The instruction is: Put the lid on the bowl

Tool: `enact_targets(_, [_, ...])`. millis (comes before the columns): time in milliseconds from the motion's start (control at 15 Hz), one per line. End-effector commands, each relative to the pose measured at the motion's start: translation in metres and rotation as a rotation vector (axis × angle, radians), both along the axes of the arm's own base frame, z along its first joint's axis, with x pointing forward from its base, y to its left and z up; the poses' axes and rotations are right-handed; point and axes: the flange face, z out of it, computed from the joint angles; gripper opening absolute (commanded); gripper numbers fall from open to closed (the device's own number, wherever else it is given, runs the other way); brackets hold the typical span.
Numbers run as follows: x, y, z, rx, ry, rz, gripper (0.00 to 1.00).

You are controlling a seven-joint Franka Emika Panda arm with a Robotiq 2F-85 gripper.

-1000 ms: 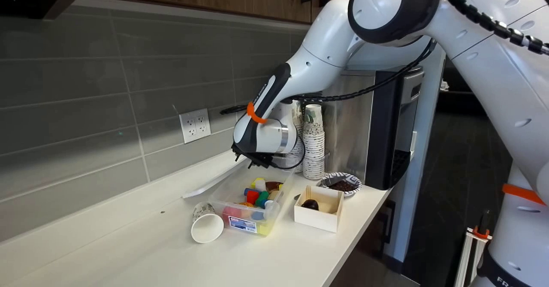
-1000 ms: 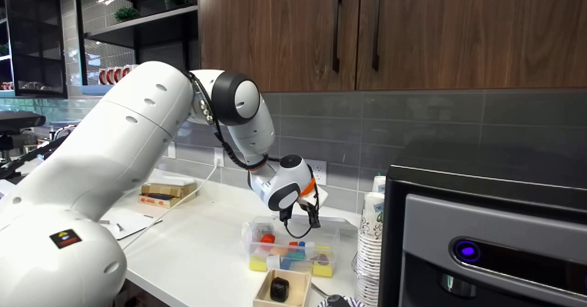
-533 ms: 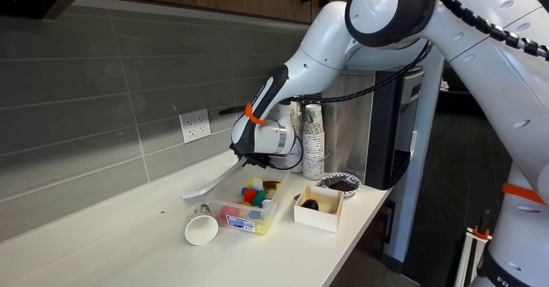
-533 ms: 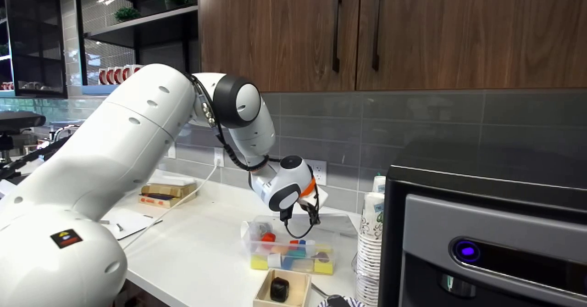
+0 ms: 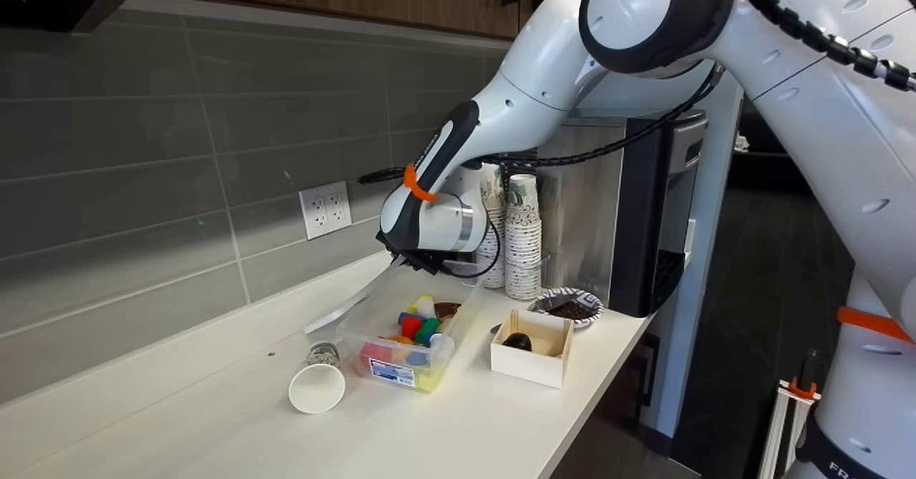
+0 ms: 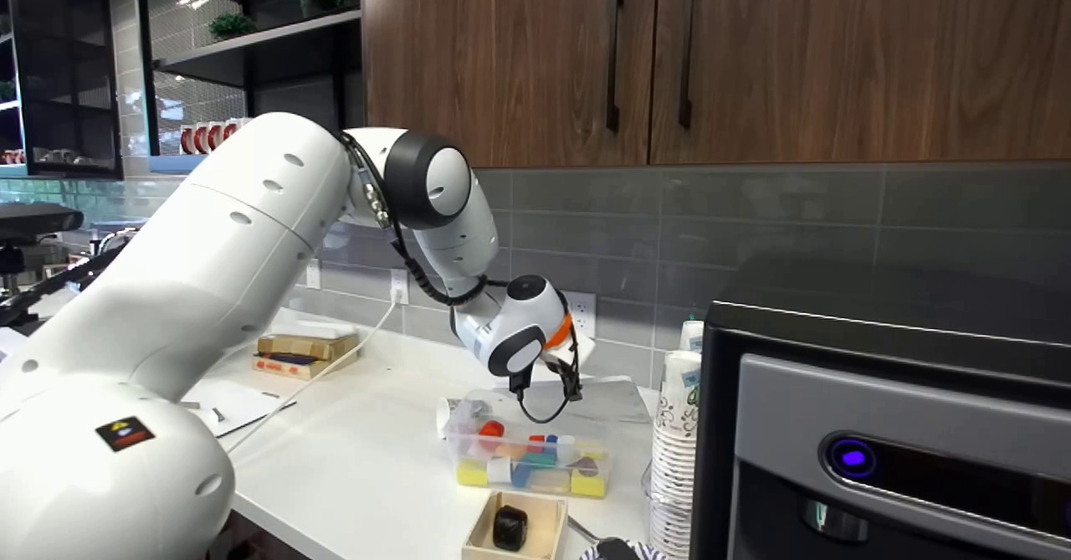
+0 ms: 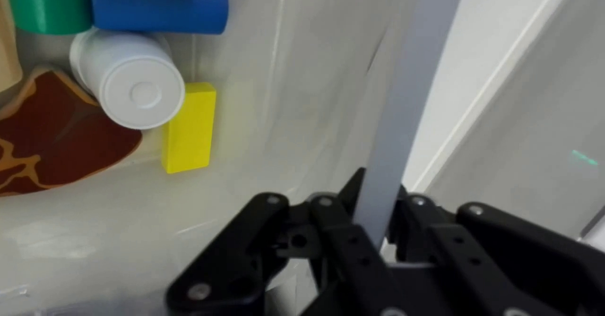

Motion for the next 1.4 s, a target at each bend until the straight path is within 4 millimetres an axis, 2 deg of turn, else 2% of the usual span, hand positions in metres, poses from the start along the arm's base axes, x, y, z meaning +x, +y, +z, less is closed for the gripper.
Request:
enact_targets(0, [-0.009, 0.016, 0.028, -0.018, -0.061, 0.017, 0.02])
enact_targets(267, [-0.029, 0.035, 0.046, -0.01, -0.091, 0.039, 0.02])
enact_targets(667, [-0.077, 0.062, 0.081, 0.011, -0.193, 0.063, 0.02])
enact_targets(800, [-0.095, 0.063, 0.097, 0.016, -0.239, 0.054, 0.02])
enact_targets(1000, [-0.122, 0.052, 0.114, 0.031, -0.289, 0.015, 0.02])
enact_targets(1133, [-0.139, 0.044, 0.121, 0.062, -0.297, -0.013, 0.02])
enact_targets(1333, [-0.16, 0.035, 0.121, 0.133, -0.289, -0.034, 0.02])
